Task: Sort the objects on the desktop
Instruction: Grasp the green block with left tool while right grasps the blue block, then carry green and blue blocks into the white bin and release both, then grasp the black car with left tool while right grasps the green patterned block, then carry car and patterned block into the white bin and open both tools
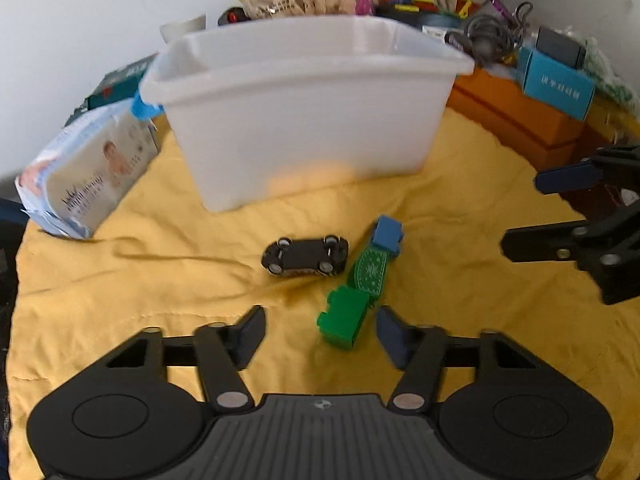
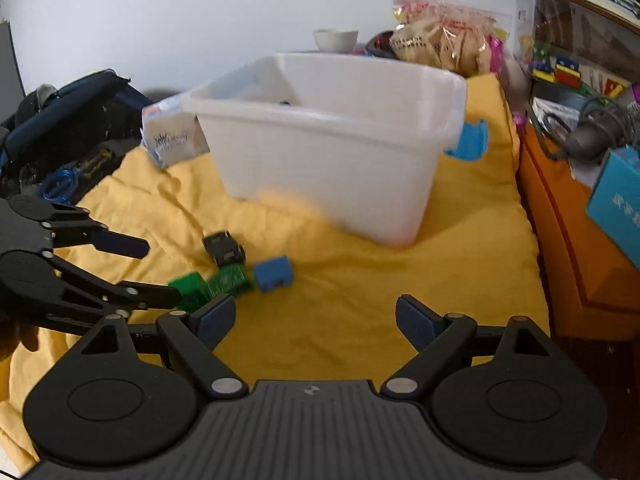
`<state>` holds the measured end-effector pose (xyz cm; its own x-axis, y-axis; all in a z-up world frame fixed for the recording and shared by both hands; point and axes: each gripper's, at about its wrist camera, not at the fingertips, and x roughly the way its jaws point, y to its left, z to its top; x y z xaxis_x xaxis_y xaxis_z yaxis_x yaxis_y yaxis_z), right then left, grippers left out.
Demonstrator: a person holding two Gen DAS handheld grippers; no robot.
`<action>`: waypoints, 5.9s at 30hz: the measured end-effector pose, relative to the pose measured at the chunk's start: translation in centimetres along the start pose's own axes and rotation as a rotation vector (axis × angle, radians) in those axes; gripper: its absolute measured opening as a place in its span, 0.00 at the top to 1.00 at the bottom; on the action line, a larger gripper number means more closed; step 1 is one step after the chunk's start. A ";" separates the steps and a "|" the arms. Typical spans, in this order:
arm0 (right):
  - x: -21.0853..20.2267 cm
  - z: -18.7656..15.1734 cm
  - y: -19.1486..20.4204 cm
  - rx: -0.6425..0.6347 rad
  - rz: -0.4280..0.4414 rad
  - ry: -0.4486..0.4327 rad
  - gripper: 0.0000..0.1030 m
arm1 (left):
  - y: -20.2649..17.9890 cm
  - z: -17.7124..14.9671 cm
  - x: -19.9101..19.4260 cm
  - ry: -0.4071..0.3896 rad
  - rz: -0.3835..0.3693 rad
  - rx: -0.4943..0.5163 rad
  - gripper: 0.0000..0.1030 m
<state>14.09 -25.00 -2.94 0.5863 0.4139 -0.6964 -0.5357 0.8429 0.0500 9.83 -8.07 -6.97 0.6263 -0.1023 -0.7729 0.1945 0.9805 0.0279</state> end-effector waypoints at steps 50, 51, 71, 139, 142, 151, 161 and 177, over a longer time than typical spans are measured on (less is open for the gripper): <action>9.1 1.3 3.0 -0.182 0.064 0.056 0.64 | 4.8 -0.8 -1.7 -0.032 0.014 -0.126 0.62; 8.6 1.1 2.7 -0.168 0.060 0.054 0.64 | 4.8 -0.7 -2.0 -0.040 0.014 -0.136 0.62; -2.8 10.8 -2.9 0.044 0.020 -0.211 0.64 | 6.8 11.2 -7.4 -0.234 0.022 -0.158 0.62; 0.7 -1.6 -2.4 0.090 -0.032 0.031 0.77 | 0.6 4.2 5.6 -0.007 0.079 -0.134 0.34; 0.6 -1.3 -2.3 0.083 -0.023 0.023 0.77 | 0.7 3.8 4.1 -0.028 0.074 -0.113 0.34; -2.1 1.8 -0.9 0.078 0.025 -0.098 0.77 | 2.3 5.1 -4.1 -0.127 0.087 -0.106 0.34; -4.7 9.7 -2.2 0.106 0.038 -0.276 0.77 | 5.3 11.8 -9.0 -0.227 0.093 -0.173 0.34; 0.6 15.8 -4.6 0.059 -0.014 -0.181 0.63 | 6.3 19.6 -4.4 -0.192 0.126 -0.168 0.28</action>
<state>26.51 -23.24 7.76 0.6959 0.4530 -0.5572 -0.4936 0.8653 0.0870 23.05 -4.74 9.01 0.7723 0.0079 -0.6352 -0.0116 0.9999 -0.0016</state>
